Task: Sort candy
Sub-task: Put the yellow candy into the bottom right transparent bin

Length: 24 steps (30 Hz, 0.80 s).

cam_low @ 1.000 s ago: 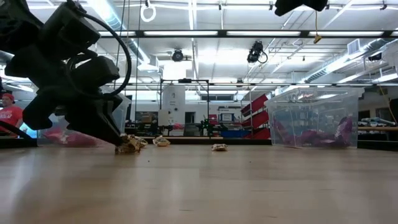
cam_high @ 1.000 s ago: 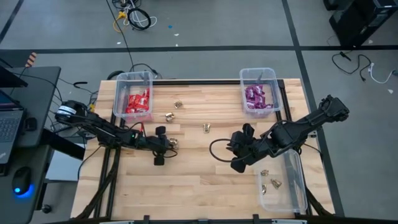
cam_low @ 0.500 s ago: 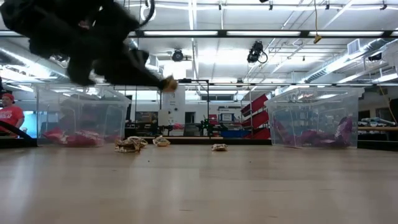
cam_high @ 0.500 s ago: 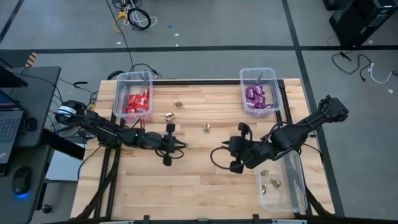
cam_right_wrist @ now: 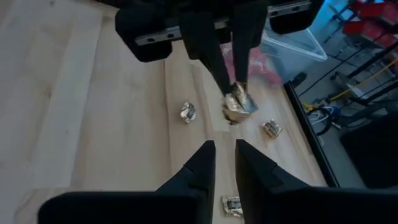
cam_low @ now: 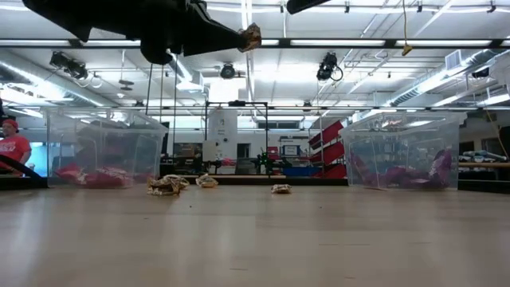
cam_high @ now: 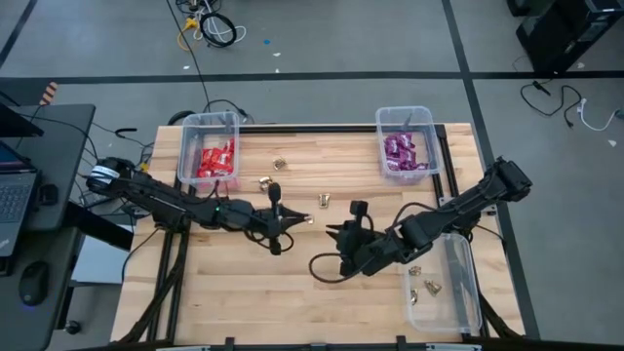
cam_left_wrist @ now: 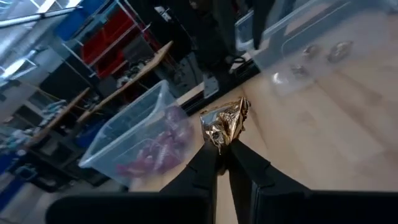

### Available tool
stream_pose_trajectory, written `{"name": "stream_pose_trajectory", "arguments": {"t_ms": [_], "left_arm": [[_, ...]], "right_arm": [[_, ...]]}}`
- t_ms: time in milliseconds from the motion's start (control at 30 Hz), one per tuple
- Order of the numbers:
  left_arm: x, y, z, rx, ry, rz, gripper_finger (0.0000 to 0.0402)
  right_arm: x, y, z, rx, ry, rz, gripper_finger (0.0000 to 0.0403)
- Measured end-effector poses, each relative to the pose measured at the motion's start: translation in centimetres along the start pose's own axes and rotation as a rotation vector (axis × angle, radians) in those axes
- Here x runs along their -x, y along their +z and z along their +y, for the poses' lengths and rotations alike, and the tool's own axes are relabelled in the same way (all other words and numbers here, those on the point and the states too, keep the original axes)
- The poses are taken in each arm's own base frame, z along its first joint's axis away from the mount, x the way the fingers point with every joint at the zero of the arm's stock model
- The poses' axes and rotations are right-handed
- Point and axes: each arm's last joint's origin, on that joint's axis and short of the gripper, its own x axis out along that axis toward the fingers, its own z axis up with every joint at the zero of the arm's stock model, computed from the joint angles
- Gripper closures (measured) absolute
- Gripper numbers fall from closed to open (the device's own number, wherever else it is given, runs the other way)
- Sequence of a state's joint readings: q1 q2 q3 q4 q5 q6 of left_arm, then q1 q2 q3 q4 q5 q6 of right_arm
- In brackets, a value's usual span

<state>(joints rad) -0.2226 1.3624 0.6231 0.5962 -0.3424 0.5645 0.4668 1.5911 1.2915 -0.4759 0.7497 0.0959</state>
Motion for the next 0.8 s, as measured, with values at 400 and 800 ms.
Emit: {"name": "stream_pose_trajectory", "arguments": {"t_ms": [400, 800], "left_arm": [[0.0, 0.6, 0.4, -0.009, 0.043, -0.056, 0.0372], [0.0, 0.9, 0.6, 0.000, 0.066, -0.080, 0.0372]], "right_arm": [[-2.7, 0.6, -0.9, -0.037, -0.066, -0.035, 0.0262], [-3.7, 1.3, -2.1, -0.084, -0.045, -0.075, 0.0238]]}}
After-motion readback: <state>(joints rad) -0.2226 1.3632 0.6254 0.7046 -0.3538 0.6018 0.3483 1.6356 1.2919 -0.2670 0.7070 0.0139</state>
